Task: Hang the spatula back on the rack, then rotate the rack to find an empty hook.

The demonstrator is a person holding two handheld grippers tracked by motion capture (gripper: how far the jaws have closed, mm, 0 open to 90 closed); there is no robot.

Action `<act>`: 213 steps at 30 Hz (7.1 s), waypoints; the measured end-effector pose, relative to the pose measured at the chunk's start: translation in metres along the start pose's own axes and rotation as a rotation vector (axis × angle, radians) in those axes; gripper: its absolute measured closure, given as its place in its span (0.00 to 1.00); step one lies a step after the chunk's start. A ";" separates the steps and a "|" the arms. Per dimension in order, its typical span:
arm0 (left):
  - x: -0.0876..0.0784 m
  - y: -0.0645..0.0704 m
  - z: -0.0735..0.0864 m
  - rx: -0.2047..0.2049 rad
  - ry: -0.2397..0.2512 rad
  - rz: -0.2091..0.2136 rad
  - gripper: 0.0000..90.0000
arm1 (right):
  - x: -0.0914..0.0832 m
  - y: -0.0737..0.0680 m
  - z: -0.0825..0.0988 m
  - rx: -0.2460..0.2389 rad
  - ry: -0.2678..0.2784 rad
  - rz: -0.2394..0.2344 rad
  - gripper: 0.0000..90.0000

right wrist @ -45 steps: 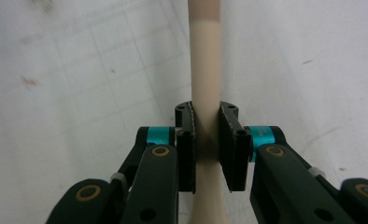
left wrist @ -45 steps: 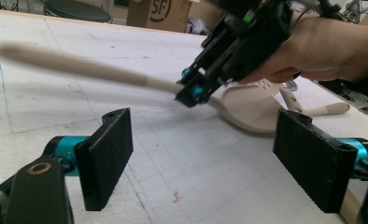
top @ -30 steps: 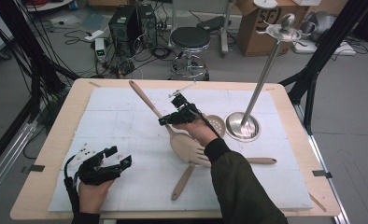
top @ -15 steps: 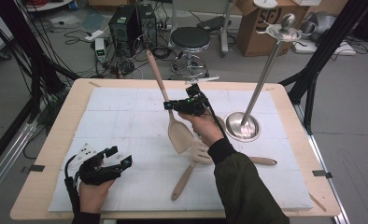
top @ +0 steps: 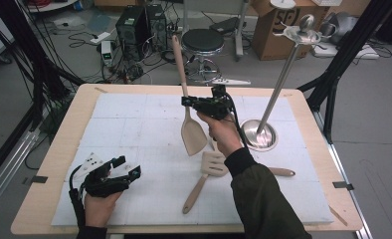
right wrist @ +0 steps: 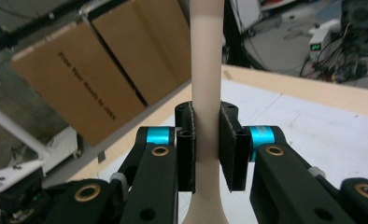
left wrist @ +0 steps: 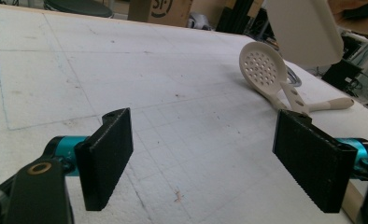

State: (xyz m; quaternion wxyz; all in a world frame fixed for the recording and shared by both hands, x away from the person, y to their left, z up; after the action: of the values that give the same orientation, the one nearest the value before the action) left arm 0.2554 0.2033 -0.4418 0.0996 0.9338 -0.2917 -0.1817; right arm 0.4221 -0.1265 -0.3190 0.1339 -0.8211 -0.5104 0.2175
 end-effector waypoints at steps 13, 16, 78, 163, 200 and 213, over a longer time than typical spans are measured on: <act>0.001 0.002 0.001 0.005 -0.006 -0.006 0.23 | -0.067 -0.005 0.007 0.024 0.167 0.034 0.88; 0.001 0.002 0.001 0.008 -0.009 -0.005 0.23 | -0.088 -0.007 0.013 0.019 0.206 0.050 0.88; 0.005 0.007 0.003 0.021 -0.034 0.000 0.23 | -0.237 -0.005 0.055 -0.006 0.441 0.414 0.88; 0.006 0.008 0.003 0.030 -0.038 -0.001 0.23 | -0.240 0.017 0.054 0.013 0.464 0.447 0.51; 0.006 0.009 0.003 0.037 -0.044 -0.006 0.23 | -0.276 -0.002 -0.045 -0.026 0.643 0.470 1.00; 0.005 0.008 0.003 0.030 -0.042 -0.005 0.23 | -0.276 0.001 -0.074 0.005 0.677 0.457 1.00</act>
State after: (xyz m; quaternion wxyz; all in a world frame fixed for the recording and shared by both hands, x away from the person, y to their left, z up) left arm 0.2536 0.1933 -0.4438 0.0790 0.9318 -0.2943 -0.1971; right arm 0.3530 -0.3739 -0.1943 0.2446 -0.9383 -0.2412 -0.0394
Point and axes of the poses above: each handheld gripper's, and its own axes: x roughly forward along the jaws, z roughly out of its underside, y roughly to its right, the point moved 1 cm from there along x, roughly forward along the jaws, and after that the axes turned 4 degrees about -z, right-handed, at the moved point
